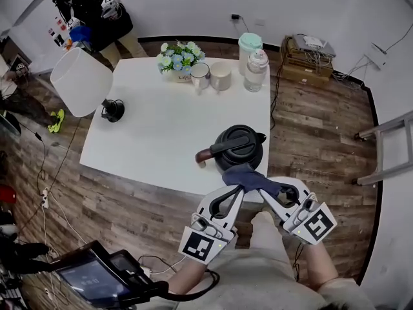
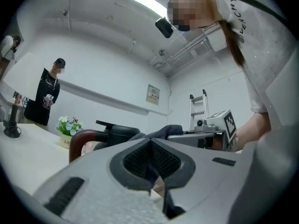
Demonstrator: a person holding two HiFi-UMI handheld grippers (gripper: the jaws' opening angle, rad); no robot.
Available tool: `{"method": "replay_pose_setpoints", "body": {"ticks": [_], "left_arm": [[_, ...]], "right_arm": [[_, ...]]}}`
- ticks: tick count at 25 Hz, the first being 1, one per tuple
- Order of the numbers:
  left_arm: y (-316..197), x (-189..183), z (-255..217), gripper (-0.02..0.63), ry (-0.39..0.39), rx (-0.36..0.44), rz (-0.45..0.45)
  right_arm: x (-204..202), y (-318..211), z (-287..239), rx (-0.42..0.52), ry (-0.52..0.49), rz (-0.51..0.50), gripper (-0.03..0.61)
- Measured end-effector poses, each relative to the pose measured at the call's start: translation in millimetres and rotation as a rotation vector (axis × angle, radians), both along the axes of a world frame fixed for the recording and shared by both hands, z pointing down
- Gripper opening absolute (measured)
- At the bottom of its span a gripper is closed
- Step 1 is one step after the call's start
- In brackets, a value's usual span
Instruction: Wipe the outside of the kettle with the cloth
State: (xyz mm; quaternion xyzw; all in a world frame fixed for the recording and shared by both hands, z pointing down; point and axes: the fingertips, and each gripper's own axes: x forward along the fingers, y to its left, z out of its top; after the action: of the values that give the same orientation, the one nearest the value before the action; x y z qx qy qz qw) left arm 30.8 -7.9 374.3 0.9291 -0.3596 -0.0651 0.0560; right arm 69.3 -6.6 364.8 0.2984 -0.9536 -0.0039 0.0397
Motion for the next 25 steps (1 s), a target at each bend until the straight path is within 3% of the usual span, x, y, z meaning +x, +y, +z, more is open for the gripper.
{"method": "replay_pose_setpoints", "body": {"ticks": [5, 12, 18, 22, 25], "left_arm": [[-4, 13, 13, 0.006, -0.008, -0.027, -0.049], [-9, 18, 76, 0.006, -0.045, -0.138, -0.154], [-11, 18, 121, 0.006, -0.075, -0.180, -0.169], [-9, 20, 110, 0.006, -0.070, -0.174, -0.149], [-4, 22, 70, 0.006, -0.069, -0.112, -0.156]], "right_arm": [[9, -11, 25, -0.008, 0.074, -0.040, 0.063], [14, -10, 91, -0.121, 0.193, -0.129, 0.063], [16, -18, 131, -0.193, 0.228, -0.135, 0.063], [24, -16, 142, -0.212, 0.249, -0.148, 0.063], [34, -2, 105, -0.132, 0.175, -0.239, 0.063]]}}
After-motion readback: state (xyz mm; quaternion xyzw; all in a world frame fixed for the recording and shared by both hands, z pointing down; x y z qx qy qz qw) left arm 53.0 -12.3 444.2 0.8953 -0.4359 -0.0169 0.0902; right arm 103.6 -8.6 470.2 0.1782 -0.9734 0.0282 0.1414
